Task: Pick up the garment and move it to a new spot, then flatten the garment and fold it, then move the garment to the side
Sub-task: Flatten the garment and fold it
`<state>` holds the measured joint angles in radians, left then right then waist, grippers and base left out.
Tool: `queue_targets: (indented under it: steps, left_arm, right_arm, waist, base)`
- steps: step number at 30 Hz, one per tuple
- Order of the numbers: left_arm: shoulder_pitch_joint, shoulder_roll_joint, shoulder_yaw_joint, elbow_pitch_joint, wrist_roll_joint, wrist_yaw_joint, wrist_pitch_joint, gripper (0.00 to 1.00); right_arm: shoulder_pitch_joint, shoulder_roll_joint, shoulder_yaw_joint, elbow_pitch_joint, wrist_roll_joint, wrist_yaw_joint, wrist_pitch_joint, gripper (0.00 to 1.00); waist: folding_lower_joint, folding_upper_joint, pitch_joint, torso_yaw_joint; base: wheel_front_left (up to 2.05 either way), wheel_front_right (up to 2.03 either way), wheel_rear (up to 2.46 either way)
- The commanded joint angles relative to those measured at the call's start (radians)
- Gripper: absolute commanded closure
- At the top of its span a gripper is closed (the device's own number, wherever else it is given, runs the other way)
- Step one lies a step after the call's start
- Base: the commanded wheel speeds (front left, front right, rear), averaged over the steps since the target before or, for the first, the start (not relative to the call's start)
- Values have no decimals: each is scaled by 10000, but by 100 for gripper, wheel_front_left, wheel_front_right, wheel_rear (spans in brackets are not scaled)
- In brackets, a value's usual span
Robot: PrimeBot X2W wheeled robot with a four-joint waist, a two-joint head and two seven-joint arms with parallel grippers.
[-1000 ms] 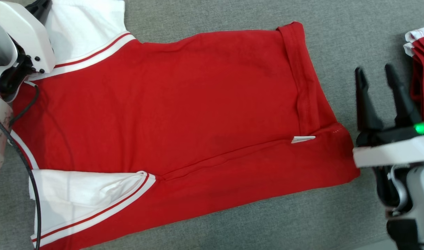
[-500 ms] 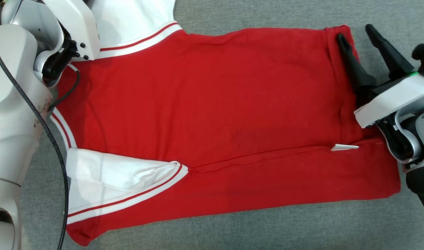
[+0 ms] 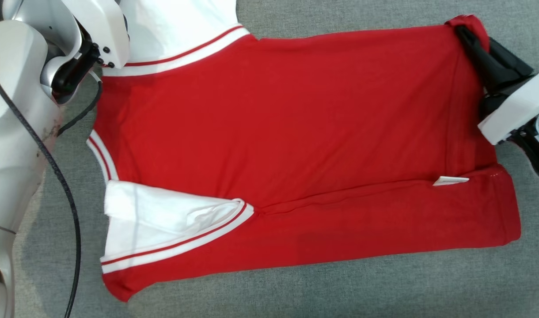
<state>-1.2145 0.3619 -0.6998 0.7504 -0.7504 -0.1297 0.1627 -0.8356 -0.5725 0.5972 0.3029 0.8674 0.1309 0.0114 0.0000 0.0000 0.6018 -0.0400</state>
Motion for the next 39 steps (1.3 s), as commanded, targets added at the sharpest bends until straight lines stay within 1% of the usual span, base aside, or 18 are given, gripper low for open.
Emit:
queue_targets:
  steps: [1, 6, 10, 11, 14, 15, 18, 20, 23, 26, 32, 34, 37, 39]
  left_arm:
    - [-127, 148, -10, -227, -185, -10, -130, 100]
    - [104, 541, 24, -954, -397, -10, -381, 100]
    - [441, 793, 150, -1725, -667, 9, -488, 100]
    - [441, 793, 150, -1725, -667, 9, -488, 100]
    - [869, 956, 254, -2465, -952, 60, -396, 100]
    - [1024, 1083, 279, -2747, -978, 113, -347, 100]
    - [1616, 1469, 446, -3801, -1182, 352, -385, 100]
    - [2187, 1754, 582, -4650, -1393, 503, -430, 100]
    - [3208, 2277, 761, -6076, -1676, 842, -478, 100]
    - [4356, 2789, 943, -7543, -1969, 1269, -538, 100]
    - [6717, 3733, 1201, -9898, -2650, 2148, -589, 100]
    - [7432, 3966, 1304, -10388, -2925, 2372, -666, 100]
    - [8445, 4117, 1416, -11022, -3354, 2672, -893, 100]
    - [8992, 4152, 1488, -11305, -3572, 2798, -1071, 100]
  right_arm:
    - [-137, -336, 45, -99, 220, -2, 113, 100]
    - [-16, -880, 158, -419, 631, -2, 151, 100]
    - [183, -1218, 199, -584, 586, -3, -73, 100]
    - [183, -1218, 199, -584, 586, -3, -73, 100]
    - [384, -1410, 192, -822, 409, -3, -181, 100]
    - [476, -1566, 206, -898, 249, -3, -197, 100]
    - [937, -1725, 101, -1392, 98, -1, -391, 100]
    - [1322, -1877, -40, -1699, -61, -3, -557, 100]
    - [1997, -2005, -305, -2153, -454, -1, -843, 100]
    - [2783, -1989, -702, -2375, -872, -3, -1050, 100]
    - [4074, -1494, -1537, -2479, -1714, -3, -1141, 100]
    - [4379, -1264, -1738, -2516, -1956, -3, -1181, 100]
    - [4775, -993, -2107, -2546, -2407, -3, -1357, 100]
    - [5033, -782, -2245, -2582, -2698, -3, -1446, 100]
  waist:
    - [0, 0, -83, 92]
    - [0, 0, -261, 294]
    - [0, 0, -412, 438]
    - [0, 0, -412, 438]
    - [0, 0, -526, 539]
    - [0, 0, -558, 571]
    - [0, 0, -661, 621]
    - [0, 0, -738, 632]
    - [0, 0, -833, 642]
    - [0, 0, -919, 663]
    - [0, 0, -988, 645]
    - [0, 0, -1005, 656]
    - [0, 0, -1067, 667]
    - [0, 0, -1108, 685]
  base:
    - [0, 0, 0]
    - [0, 0, 0]
    - [0, 0, 0]
    - [0, 0, 0]
    - [0, 0, 0]
    - [0, 0, 0]
    - [0, 0, 0]
    - [0, 0, 0]
    - [0, 0, 0]
    - [0, 0, 0]
    - [0, 0, 0]
    - [0, 0, 0]
    - [0, 0, 0]
    - [0, 0, 0]
